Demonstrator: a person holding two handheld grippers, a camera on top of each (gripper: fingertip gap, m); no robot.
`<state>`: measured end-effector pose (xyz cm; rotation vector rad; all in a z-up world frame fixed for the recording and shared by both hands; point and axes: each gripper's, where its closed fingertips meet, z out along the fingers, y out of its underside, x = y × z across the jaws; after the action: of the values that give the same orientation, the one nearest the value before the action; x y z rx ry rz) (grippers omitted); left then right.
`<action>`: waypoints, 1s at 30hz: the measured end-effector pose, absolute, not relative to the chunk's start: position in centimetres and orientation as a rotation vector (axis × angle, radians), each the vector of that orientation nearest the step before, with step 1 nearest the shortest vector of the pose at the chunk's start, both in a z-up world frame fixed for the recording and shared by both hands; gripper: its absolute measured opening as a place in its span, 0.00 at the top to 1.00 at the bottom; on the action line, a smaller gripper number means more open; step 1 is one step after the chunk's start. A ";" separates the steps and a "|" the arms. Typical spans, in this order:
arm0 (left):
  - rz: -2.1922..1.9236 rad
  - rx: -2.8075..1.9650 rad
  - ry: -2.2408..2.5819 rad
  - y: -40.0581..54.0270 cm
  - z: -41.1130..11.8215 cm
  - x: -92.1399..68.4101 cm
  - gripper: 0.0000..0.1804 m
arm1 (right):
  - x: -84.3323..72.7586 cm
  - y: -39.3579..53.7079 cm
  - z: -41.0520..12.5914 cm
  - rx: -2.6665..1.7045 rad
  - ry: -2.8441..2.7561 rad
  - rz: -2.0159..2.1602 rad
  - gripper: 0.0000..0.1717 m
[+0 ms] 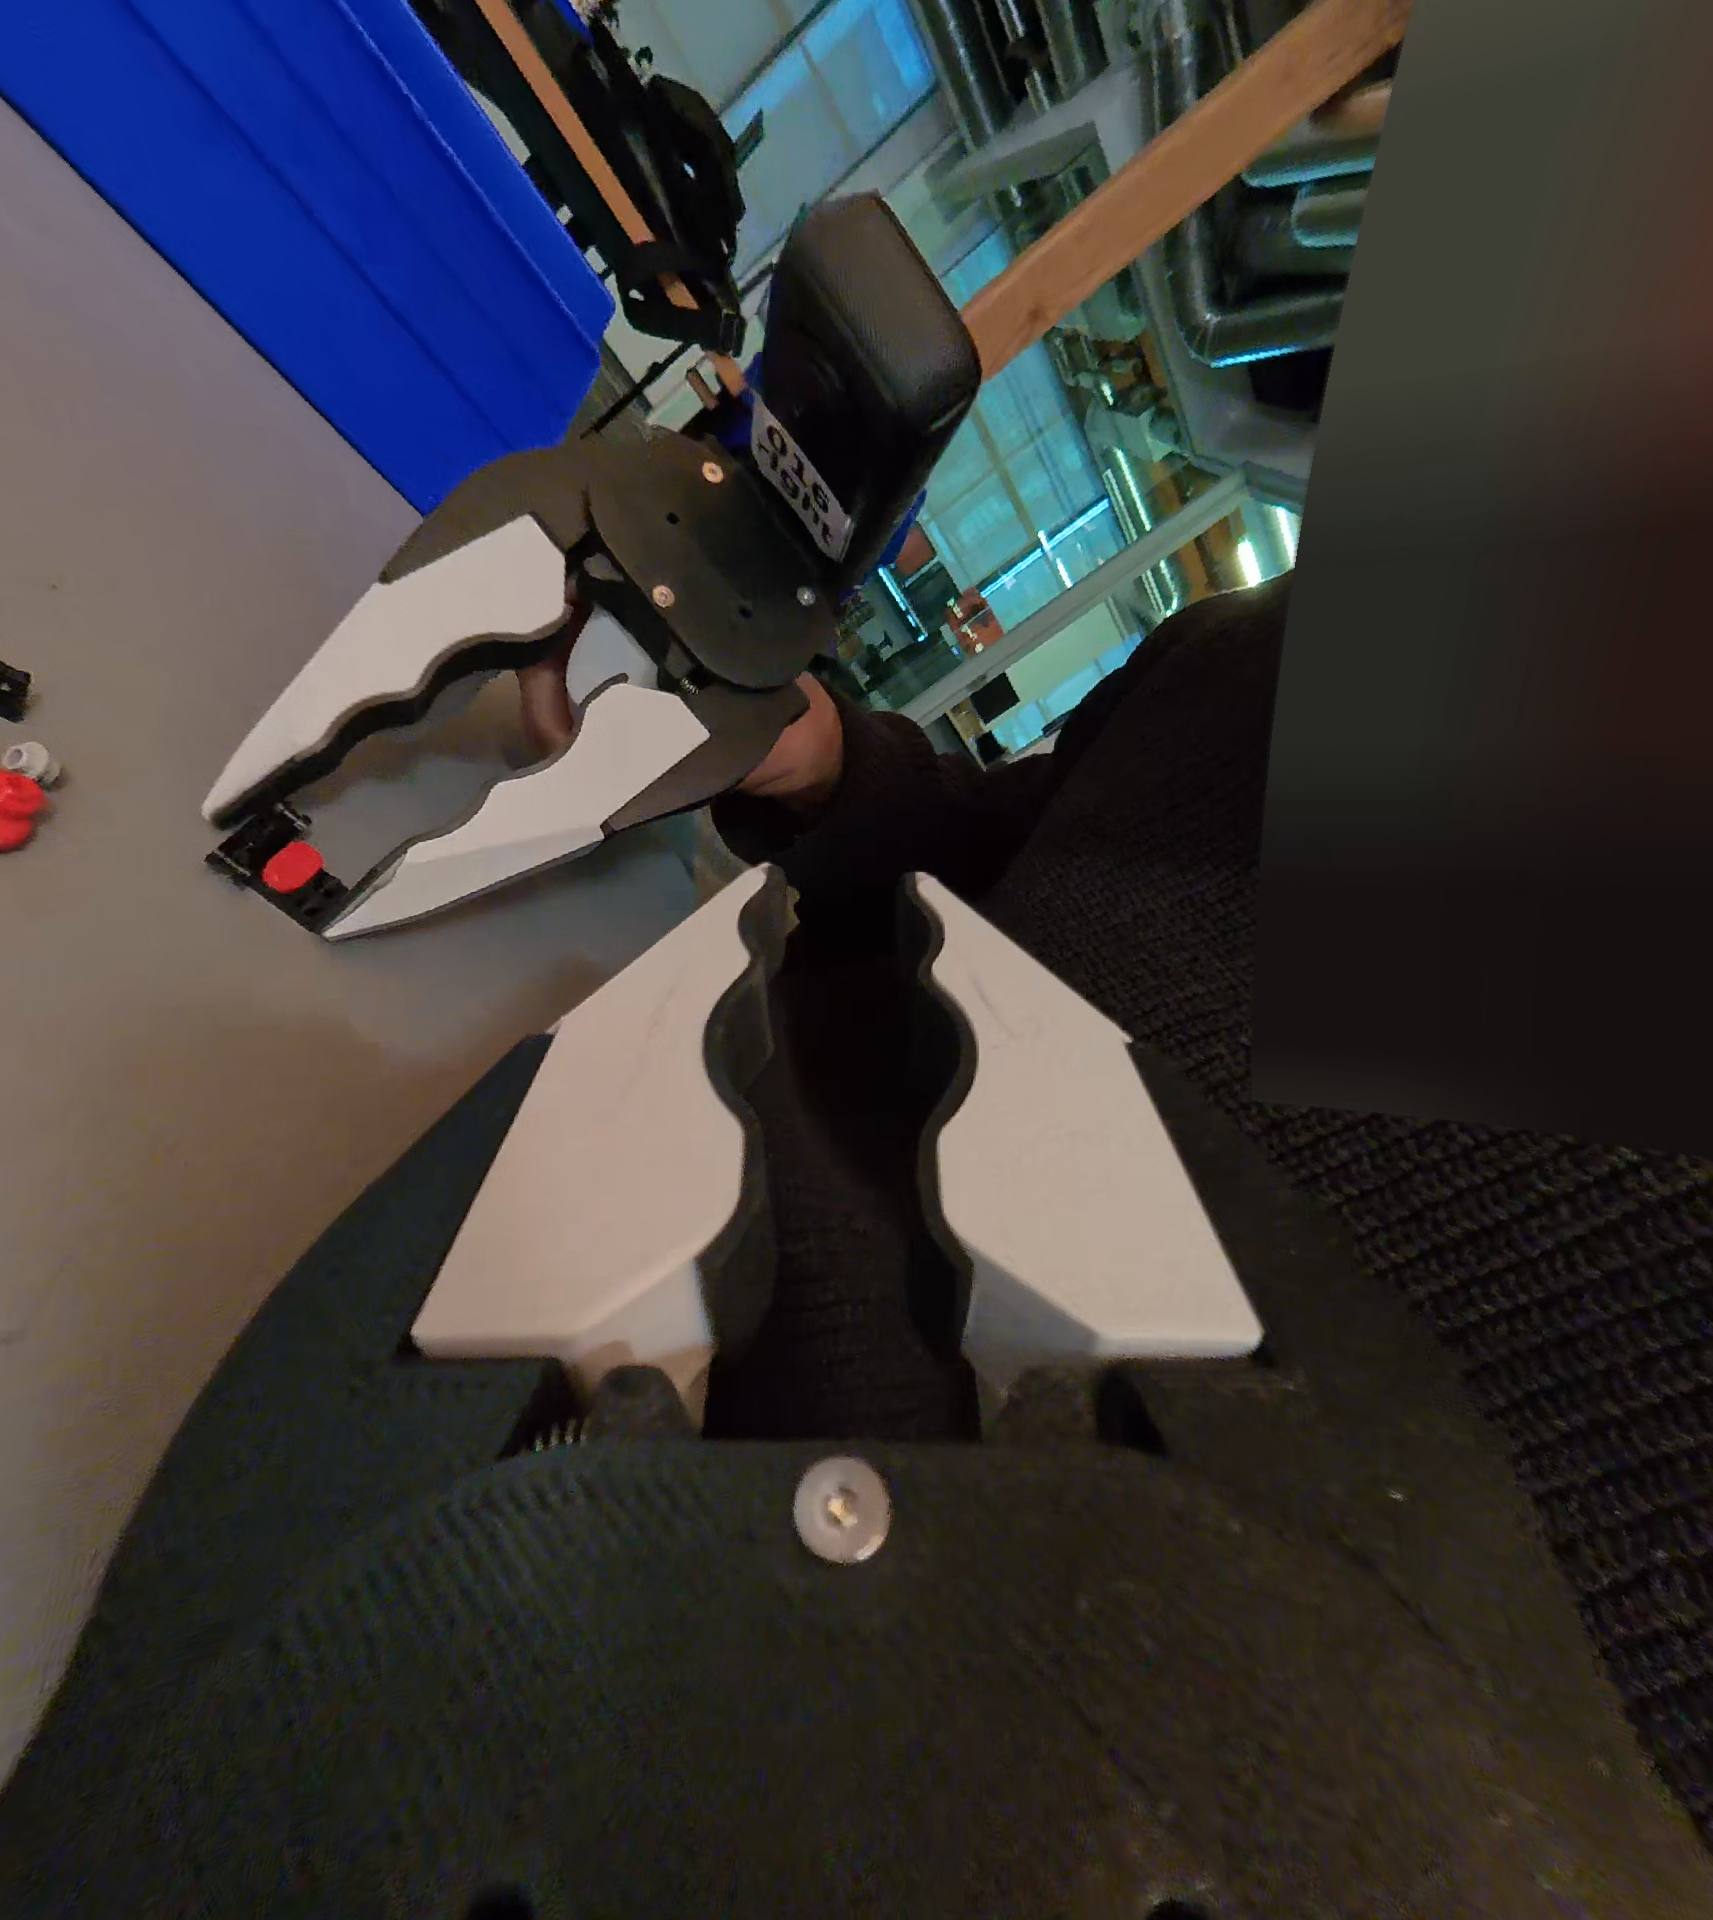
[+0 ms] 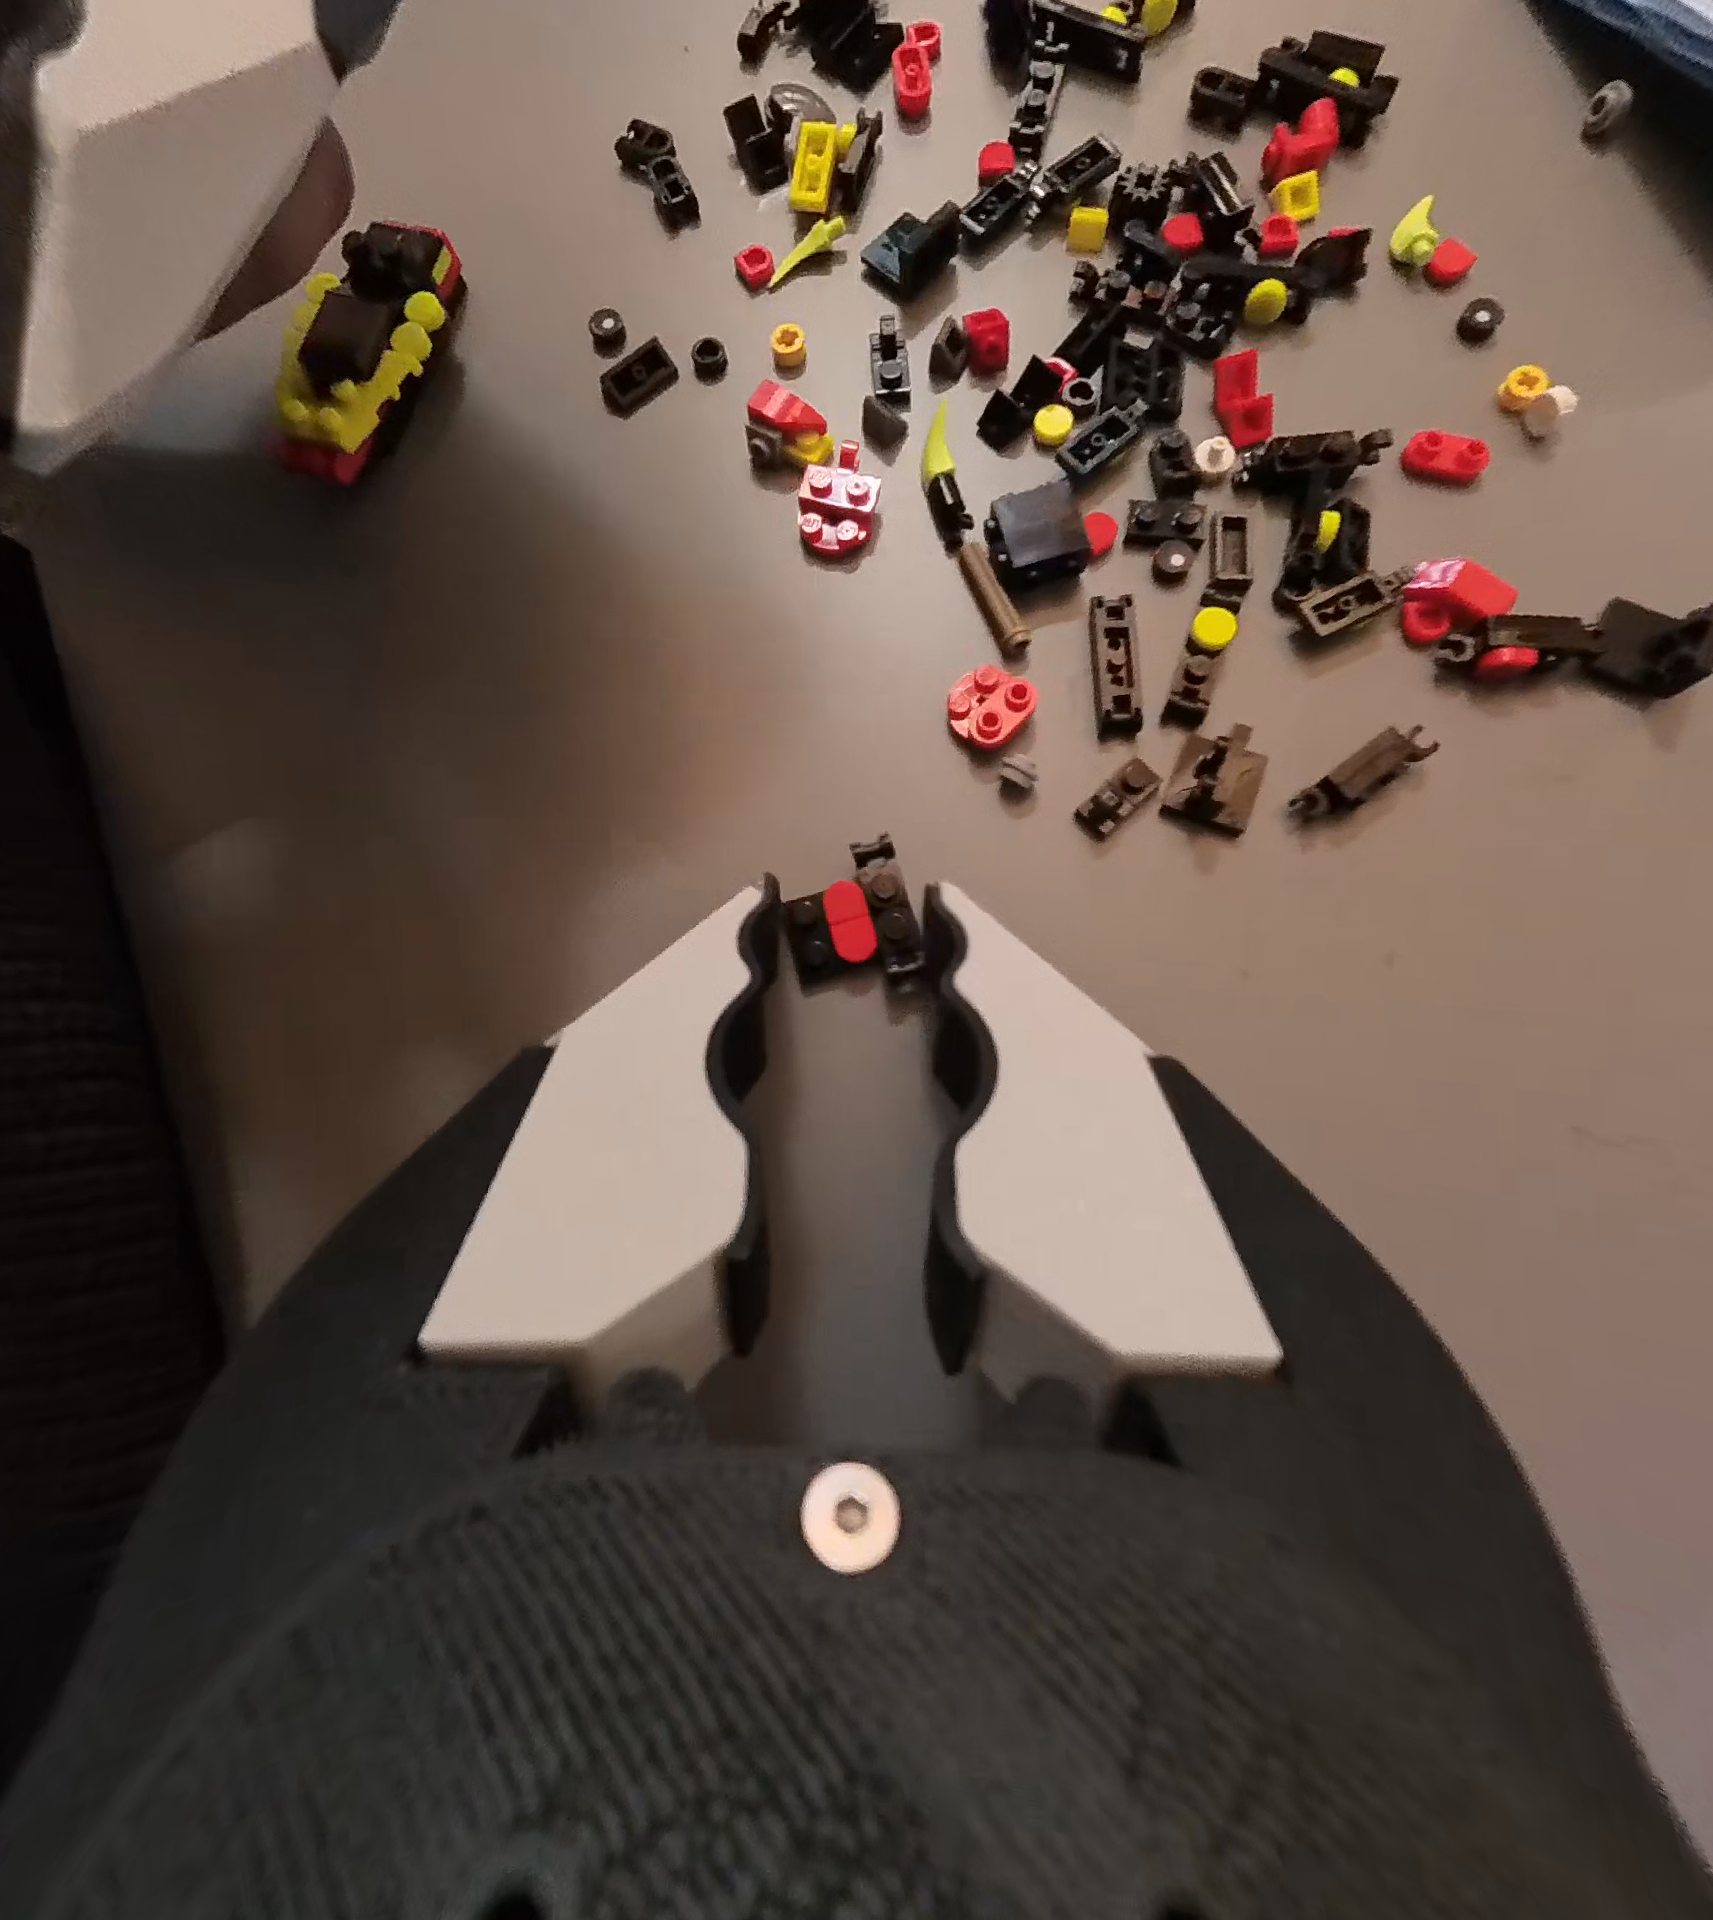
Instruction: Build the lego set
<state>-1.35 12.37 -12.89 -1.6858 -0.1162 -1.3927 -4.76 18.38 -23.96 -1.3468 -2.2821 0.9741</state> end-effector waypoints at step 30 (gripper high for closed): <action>-1.417 -1.702 -0.115 12.3 -13.1 -1.1 0.88 | -6.8 19.8 -15.1 -1.158 -1.855 1.222 0.90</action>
<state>-1.14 12.27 -13.10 -1.7023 -0.1146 -1.4166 -6.79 19.80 -15.12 -1.1584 -1.8547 1.2219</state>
